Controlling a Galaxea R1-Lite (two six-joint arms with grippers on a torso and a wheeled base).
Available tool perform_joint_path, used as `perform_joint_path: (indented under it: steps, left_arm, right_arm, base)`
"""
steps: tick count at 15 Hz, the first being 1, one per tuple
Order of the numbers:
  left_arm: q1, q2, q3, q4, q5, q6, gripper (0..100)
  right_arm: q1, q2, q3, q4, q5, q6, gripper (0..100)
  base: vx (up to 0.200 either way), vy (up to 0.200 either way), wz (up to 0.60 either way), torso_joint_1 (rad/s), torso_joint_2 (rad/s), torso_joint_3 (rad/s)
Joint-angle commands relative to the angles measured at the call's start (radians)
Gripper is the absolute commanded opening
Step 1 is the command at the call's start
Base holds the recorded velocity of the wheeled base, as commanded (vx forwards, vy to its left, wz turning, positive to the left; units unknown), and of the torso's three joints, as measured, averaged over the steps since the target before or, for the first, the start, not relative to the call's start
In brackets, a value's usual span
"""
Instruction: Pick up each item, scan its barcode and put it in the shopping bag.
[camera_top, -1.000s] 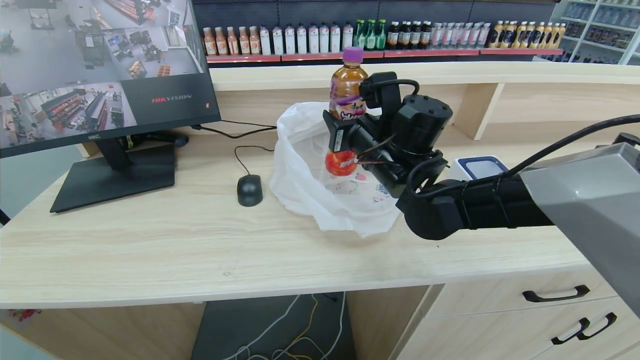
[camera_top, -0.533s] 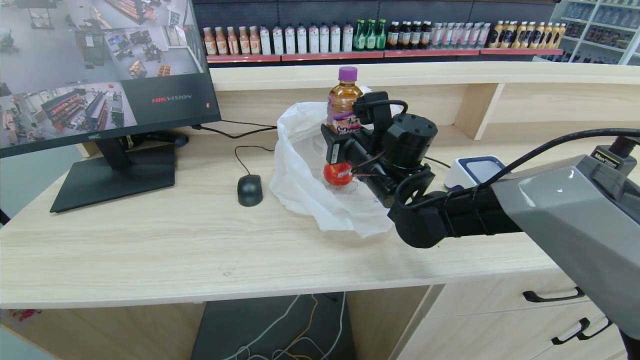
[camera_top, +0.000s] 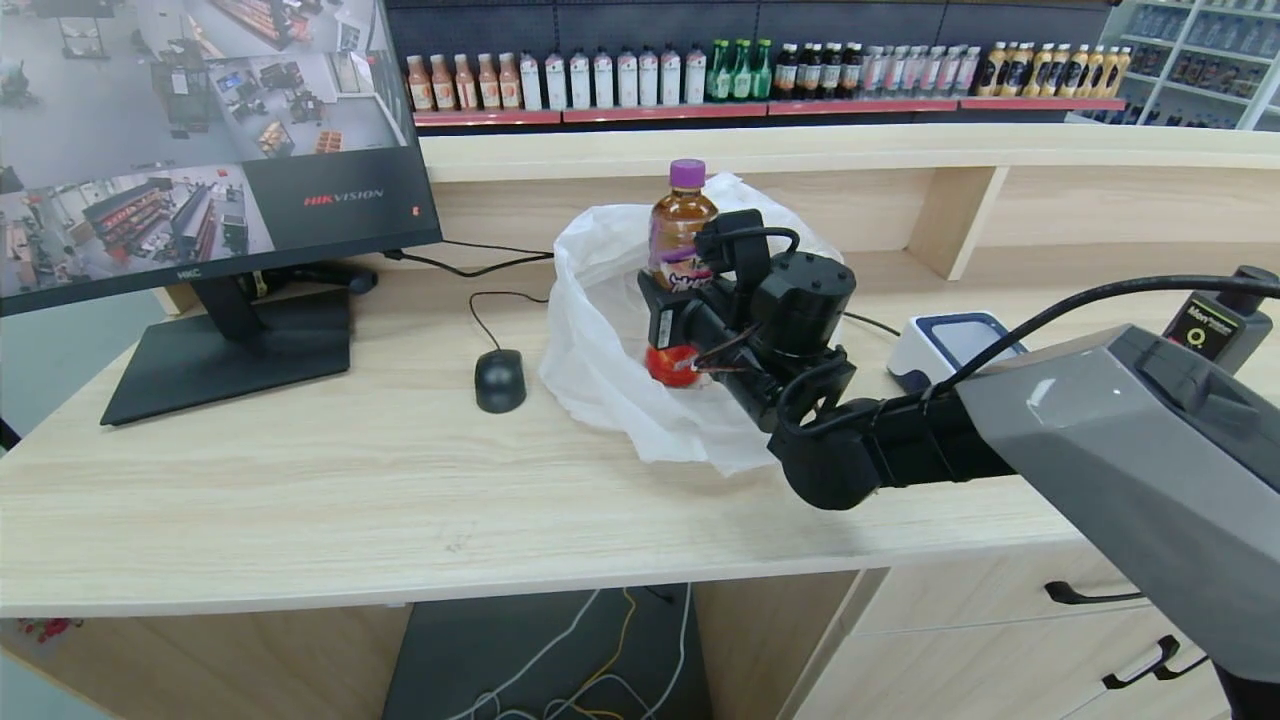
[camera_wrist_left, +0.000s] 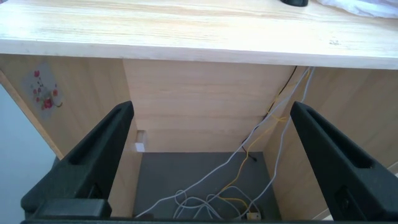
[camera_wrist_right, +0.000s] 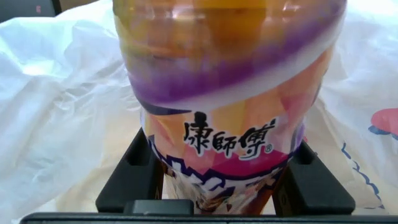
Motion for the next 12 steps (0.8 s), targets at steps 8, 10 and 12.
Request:
perform_joint_path:
  steps: [8,10,12]
  left_arm:
    - [0.000,0.000,0.000,0.000,0.000,0.000,100]
    - [0.000,0.000,0.000,0.000,0.000,0.000,100]
    - [0.000,0.000,0.000,0.000,0.000,0.000,100]
  right_arm:
    - [0.002,-0.001,0.019,-0.001,-0.002,0.000,0]
    - [0.002,-0.002,0.026,-0.003,-0.002,0.000,0]
    - [0.002,-0.006,0.031,-0.003,-0.002,0.000,0]
  base:
    - [0.000,0.000,0.00,0.000,0.00,0.000]
    - [0.000,0.000,0.00,0.000,0.00,0.000]
    - [0.000,0.000,0.00,0.000,0.00,0.000]
